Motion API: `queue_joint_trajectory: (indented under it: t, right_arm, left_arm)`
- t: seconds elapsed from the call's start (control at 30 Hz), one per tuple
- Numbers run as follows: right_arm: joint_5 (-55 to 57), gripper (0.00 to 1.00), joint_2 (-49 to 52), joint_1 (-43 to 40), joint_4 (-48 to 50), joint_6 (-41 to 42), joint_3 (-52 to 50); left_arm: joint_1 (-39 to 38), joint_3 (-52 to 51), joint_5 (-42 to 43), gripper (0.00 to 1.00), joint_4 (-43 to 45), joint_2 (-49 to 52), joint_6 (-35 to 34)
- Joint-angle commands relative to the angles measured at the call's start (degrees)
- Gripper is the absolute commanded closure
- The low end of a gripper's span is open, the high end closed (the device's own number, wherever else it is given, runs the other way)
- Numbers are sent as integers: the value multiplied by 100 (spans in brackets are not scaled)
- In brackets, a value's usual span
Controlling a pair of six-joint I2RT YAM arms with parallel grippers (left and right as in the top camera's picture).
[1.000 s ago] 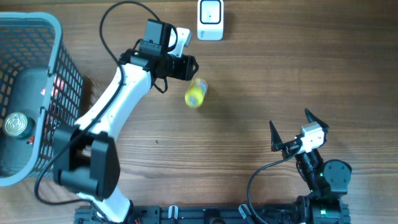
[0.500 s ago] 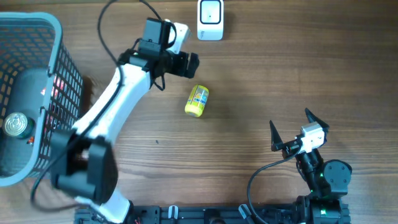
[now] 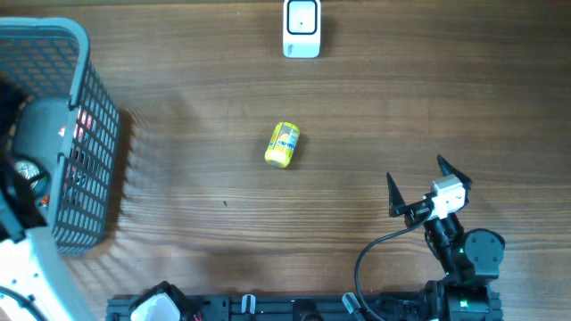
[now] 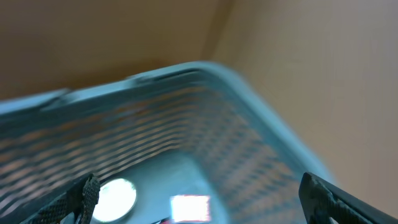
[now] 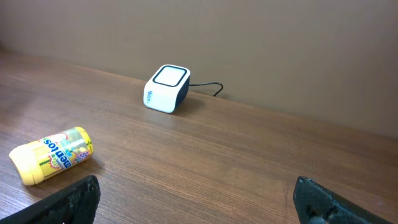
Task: Scan the item barcode
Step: 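Reach the left gripper into the basket and grasp the tin can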
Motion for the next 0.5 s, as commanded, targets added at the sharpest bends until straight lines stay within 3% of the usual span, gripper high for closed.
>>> queue_joint_trajectory:
  t: [0.0,0.47]
  right_arm:
    - [-94,0,11,24,31,83,-7]
    - [-90,0,13,24,-90,74,-7]
  left_arm:
    - [809,-17,-52,0,-354,737,-588]
    - [1036,-28,-264,0,-699,3899,-909]
